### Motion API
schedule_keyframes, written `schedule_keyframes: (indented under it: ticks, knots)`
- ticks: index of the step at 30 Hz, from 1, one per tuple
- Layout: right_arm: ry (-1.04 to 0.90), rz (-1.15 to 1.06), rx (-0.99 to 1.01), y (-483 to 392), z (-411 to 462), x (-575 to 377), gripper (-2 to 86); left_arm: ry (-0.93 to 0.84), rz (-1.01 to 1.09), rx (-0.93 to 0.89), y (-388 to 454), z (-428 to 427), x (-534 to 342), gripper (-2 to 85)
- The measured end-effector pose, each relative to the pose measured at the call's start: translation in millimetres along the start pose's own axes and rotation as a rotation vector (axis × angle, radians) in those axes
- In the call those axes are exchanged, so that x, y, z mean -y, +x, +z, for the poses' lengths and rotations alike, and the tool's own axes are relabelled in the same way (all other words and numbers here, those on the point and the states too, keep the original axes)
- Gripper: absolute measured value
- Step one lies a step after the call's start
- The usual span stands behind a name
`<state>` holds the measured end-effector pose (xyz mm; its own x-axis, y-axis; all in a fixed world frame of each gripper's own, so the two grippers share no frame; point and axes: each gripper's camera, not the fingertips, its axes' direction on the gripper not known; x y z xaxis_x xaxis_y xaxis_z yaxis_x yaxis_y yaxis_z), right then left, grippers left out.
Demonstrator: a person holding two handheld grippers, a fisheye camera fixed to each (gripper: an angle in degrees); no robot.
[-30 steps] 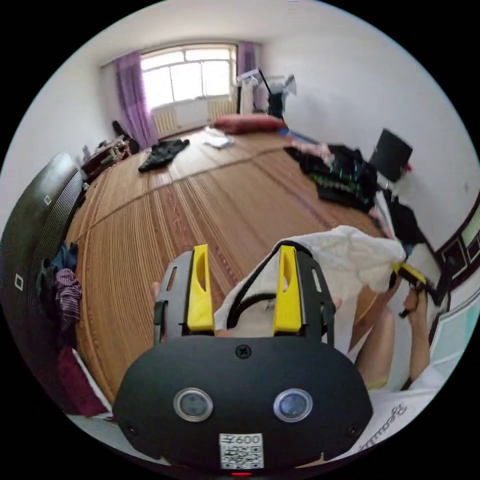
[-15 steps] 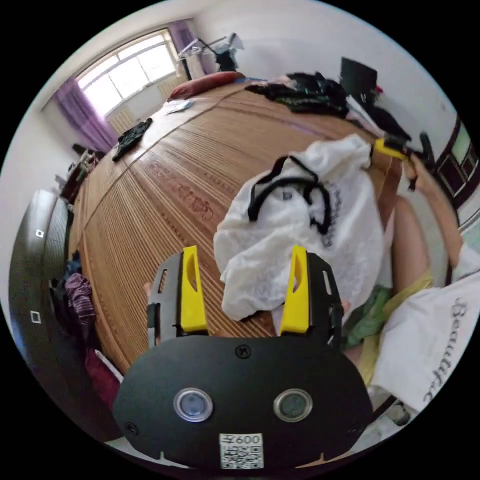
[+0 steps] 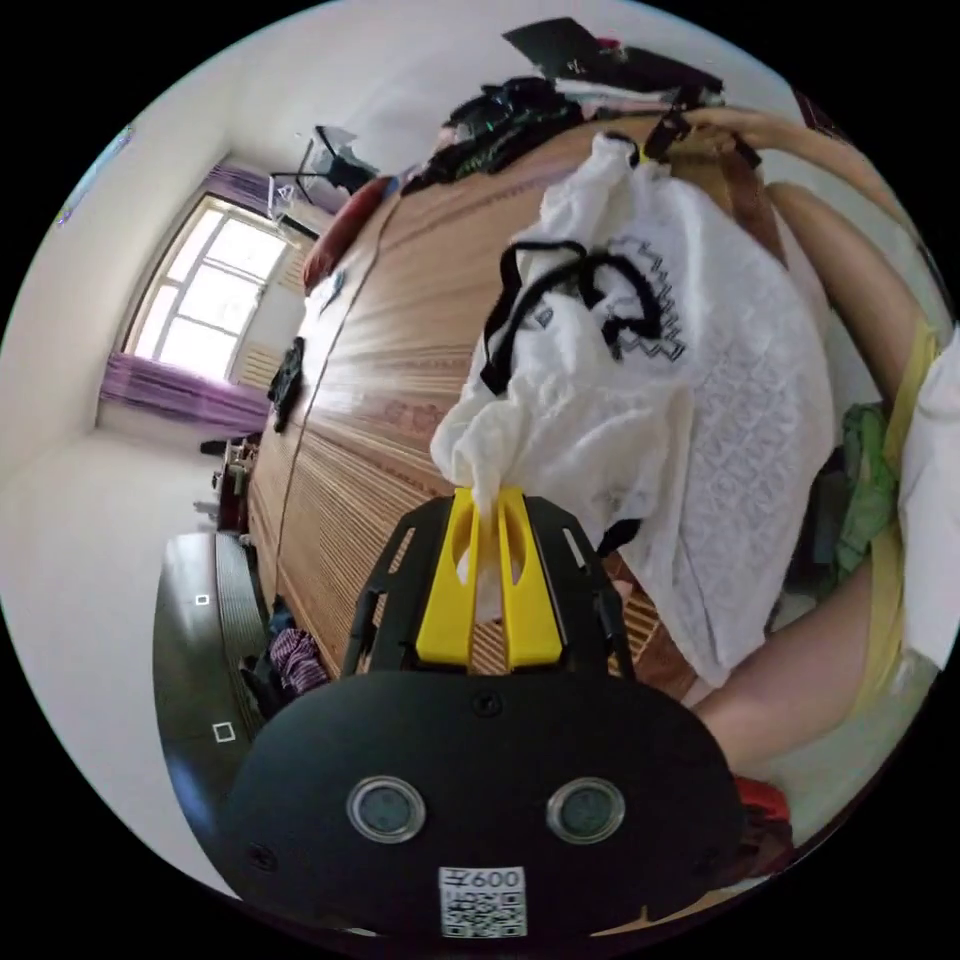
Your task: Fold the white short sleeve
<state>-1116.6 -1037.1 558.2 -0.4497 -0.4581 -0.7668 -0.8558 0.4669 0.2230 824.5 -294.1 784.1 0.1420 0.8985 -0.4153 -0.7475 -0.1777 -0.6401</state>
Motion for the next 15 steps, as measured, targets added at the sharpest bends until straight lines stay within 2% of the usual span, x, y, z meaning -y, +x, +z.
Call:
schedule_keyframes:
  ticks: [2, 3, 4, 5, 6, 7, 8, 9, 11, 13, 15]
  knots:
    - [0.137, -0.029, -0.132, -4.3, -22.4, 14.9, -0.8, -0.001, -0.021, 0.159, -52.8, -23.9, -24.3, 3.3]
    - [0.18, -0.017, -0.143, -4.3, -30.5, 36.7, -0.8, -0.08, -0.086, 0.264, -103.2, -22.2, -39.0, 3.3]
    - [0.208, -0.004, -0.105, -6.4, -34.6, 61.6, -0.8, -0.189, -0.229, 0.284, -163.5, -14.5, -52.5, 3.4]
    - [0.219, -0.009, -0.075, -9.4, -35.1, 73.6, -0.8, -0.245, -0.344, 0.279, -195.5, -10.0, -61.5, 3.4]
    - [0.226, 0.004, -0.047, -17.2, -32.9, 94.8, -0.8, -0.315, -0.664, 0.217, -256.0, -5.1, -87.9, 3.6]
    - [0.216, 0.123, -0.201, -24.2, -28.6, 111.6, -0.8, -0.302, -0.955, 0.082, -295.4, -2.5, -120.1, 3.9]
    - [0.23, 0.125, -0.279, -32.4, -26.9, 116.9, -0.8, -0.272, -1.026, 0.022, -305.1, -1.0, -131.6, 4.1]
    - [0.274, 0.029, -0.391, -55.1, -20.4, 122.5, -0.8, -0.236, -1.037, -0.078, -313.9, 6.8, -143.6, 4.9]
    - [0.23, -0.094, -0.485, -82.2, 2.0, 127.0, -0.7, -0.397, -0.933, -0.124, -311.1, 34.8, -147.4, 7.3]
    - [0.096, -0.227, -0.381, -115.0, 37.0, 113.1, -0.4, -0.721, -0.718, -0.03, -283.1, 78.5, -162.7, 13.0]
    - [0.061, -0.355, -0.217, -143.7, 57.9, 74.6, 0.2, -0.848, -0.665, -0.016, -265.7, 97.5, -195.6, 15.8]
